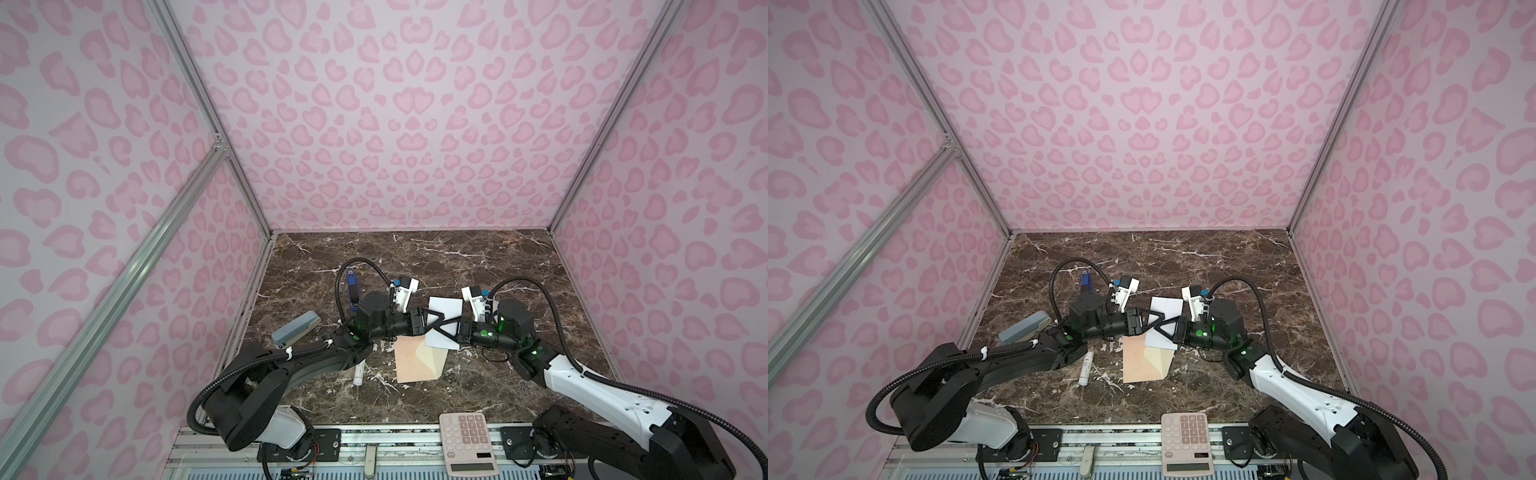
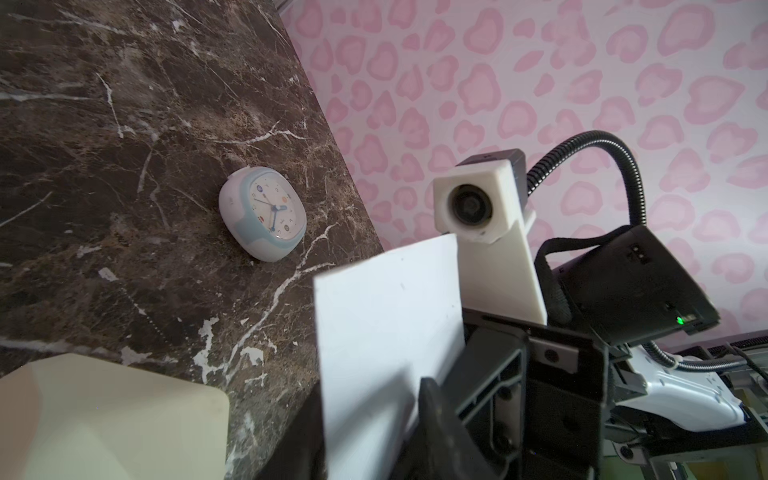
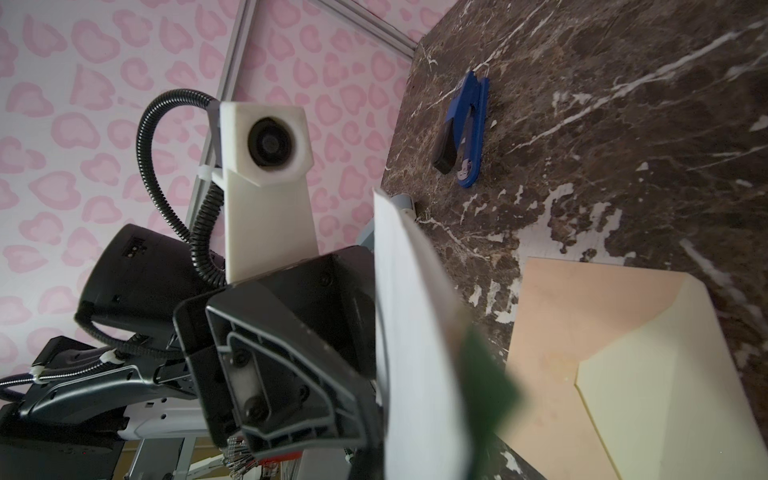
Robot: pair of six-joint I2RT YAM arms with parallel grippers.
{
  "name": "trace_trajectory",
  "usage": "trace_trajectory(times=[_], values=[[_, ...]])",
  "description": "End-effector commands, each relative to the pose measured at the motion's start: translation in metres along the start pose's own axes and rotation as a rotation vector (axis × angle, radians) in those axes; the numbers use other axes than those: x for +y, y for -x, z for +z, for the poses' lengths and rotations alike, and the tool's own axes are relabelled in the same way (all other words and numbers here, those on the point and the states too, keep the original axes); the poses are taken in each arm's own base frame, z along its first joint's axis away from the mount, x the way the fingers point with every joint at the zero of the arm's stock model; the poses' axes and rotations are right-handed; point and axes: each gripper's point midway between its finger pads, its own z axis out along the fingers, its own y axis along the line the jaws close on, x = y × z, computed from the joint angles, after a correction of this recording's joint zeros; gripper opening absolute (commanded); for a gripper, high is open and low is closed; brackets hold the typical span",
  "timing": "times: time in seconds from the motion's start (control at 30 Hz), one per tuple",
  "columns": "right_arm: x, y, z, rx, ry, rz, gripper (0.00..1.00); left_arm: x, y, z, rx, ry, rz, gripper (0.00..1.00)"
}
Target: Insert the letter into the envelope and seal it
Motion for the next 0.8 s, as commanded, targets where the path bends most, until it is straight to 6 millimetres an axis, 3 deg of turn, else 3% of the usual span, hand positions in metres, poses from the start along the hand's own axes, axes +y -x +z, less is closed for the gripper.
trace_trajectory(times=[0.0,0.13,0.23,0.4,0.6,0.77], values=[[-0.004,-0.001,0.000,0.010,-0.025,-0.029,0.00,-0.009,0.007,-0.006,-0.030,-0.031,0.022,0.52],[-0.023,0.001,-0.007,0.013,-0.191,-0.068,0.00,0.006,0.012,-0.020,-0.068,0.086,0.034,0.59],[-0.042,0.004,-0.014,0.026,-0.340,-0.099,0.00,0.039,0.008,-0.038,-0.051,0.322,0.069,0.59],[-0.074,-0.008,-0.013,0.115,-0.487,-0.117,0.00,0.101,-0.025,-0.067,0.104,0.657,0.078,0.56],[-0.103,-0.039,0.001,0.291,-0.618,-0.145,0.00,0.134,-0.071,-0.065,0.247,0.709,0.013,0.52],[-0.118,-0.049,0.009,0.352,-0.675,-0.176,0.00,0.152,-0.088,-0.059,0.314,0.734,-0.013,0.49]])
